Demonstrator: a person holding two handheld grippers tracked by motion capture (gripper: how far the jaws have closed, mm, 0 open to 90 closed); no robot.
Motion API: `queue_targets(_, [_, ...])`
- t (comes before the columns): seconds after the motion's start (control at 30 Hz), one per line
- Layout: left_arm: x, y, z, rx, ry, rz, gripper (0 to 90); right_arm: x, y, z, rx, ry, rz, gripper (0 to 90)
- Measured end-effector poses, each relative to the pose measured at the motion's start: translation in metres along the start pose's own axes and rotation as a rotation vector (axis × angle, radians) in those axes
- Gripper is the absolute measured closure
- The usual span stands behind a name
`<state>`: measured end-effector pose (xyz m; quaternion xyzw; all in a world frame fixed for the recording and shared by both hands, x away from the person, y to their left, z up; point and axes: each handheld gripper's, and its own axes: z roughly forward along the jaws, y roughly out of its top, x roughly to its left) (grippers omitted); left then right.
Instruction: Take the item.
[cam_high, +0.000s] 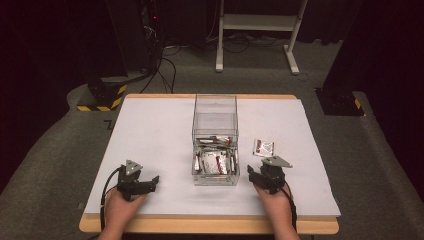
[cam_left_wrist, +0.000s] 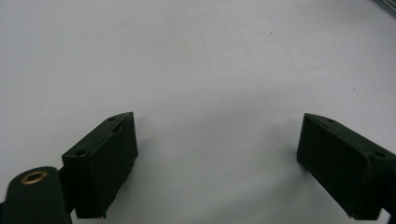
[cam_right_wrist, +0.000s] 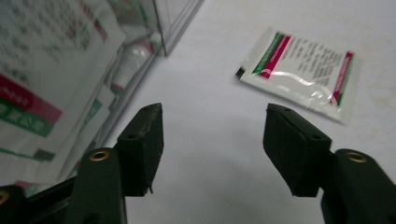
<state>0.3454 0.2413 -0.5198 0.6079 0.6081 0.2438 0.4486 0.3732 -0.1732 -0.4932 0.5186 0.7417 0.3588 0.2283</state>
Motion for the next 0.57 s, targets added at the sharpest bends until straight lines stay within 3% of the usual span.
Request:
queue_targets(0.07, [0.0006,0.0000,-0.0006,0.009,0.000,0.009,12.2,0.0035,-0.0057,0.0107,0.067,0.000,-0.025,28.2])
queue_targets(0.13, [0.0005,0.0000,-0.0005,0.007,-0.001,0.008,12.2,0.0075,-0.0057,0.0110,0.067,-0.025,-0.059,27.4])
queue_targets(0.57, [-0.0003,-0.0005,-0.0003,-0.002,0.004,0.005,12.4,0.0068,-0.0061,0.0110,0.069,-0.021,-0.045,27.2])
